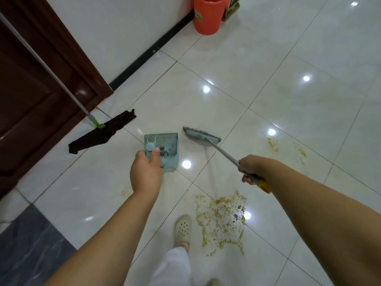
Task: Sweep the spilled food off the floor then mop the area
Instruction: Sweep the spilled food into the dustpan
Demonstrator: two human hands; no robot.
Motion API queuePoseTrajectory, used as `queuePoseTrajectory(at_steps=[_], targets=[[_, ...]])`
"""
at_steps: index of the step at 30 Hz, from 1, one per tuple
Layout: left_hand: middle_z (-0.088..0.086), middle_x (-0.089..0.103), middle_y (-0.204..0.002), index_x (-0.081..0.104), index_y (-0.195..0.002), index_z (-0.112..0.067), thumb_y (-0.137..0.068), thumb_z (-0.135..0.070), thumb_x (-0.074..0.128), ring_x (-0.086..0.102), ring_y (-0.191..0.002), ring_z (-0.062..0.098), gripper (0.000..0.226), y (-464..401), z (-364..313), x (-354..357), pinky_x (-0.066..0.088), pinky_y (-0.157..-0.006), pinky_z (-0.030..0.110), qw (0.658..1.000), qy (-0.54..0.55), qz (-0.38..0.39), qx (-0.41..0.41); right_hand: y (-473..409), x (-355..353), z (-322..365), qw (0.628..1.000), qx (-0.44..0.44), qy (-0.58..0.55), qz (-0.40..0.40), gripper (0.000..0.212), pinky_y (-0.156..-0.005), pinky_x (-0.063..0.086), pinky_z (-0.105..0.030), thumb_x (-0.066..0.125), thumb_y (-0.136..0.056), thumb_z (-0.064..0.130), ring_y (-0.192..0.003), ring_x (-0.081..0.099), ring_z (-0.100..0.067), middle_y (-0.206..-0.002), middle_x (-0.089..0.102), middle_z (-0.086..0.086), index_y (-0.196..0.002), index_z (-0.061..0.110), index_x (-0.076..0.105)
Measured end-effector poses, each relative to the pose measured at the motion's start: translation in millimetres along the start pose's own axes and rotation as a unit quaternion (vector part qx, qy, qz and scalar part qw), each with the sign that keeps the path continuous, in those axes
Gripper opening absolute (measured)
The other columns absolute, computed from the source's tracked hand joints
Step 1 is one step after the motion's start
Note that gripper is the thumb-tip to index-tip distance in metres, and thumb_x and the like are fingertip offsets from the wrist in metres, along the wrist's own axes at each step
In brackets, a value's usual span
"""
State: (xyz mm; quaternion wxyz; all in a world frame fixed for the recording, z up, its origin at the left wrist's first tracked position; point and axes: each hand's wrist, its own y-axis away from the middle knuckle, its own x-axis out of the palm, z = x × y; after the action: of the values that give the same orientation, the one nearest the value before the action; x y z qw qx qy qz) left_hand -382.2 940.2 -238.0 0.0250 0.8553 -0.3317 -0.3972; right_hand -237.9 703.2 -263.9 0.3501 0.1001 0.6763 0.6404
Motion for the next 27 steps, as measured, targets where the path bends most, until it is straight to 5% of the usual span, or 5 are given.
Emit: queuePoseTrajectory(at_steps=[21, 27], targets=[[0.017, 0.064, -0.097, 0.054, -0.1, 0.0, -0.096, -0.046, 0.041, 0.061, -0.085, 0.034, 0.047, 223, 29, 1, 0.043, -0.066, 0.034, 0.997, 0.024, -0.069, 0.008, 66, 16, -291, 0.958, -0.038, 0.285, -0.011, 0.033, -0.05, 0.036, -0.028, 0.033, -0.098, 0.006, -0.054, 0.042, -0.019, -0.073, 0.046, -0.012, -0.128, 0.001, 0.045], [0.015, 0.063, -0.091, 0.053, -0.095, -0.002, -0.096, -0.045, 0.041, 0.056, -0.078, 0.03, 0.044, 285, 42, 6, 0.038, -0.063, 0.033, 0.998, 0.007, -0.056, 0.034, 88, 9, -365, 0.954, -0.044, 0.295, -0.022, 0.019, -0.048, 0.036, -0.027, 0.035, -0.095, 0.005, -0.051, 0.043, -0.019, -0.066, 0.048, -0.011, -0.111, 0.003, 0.046]])
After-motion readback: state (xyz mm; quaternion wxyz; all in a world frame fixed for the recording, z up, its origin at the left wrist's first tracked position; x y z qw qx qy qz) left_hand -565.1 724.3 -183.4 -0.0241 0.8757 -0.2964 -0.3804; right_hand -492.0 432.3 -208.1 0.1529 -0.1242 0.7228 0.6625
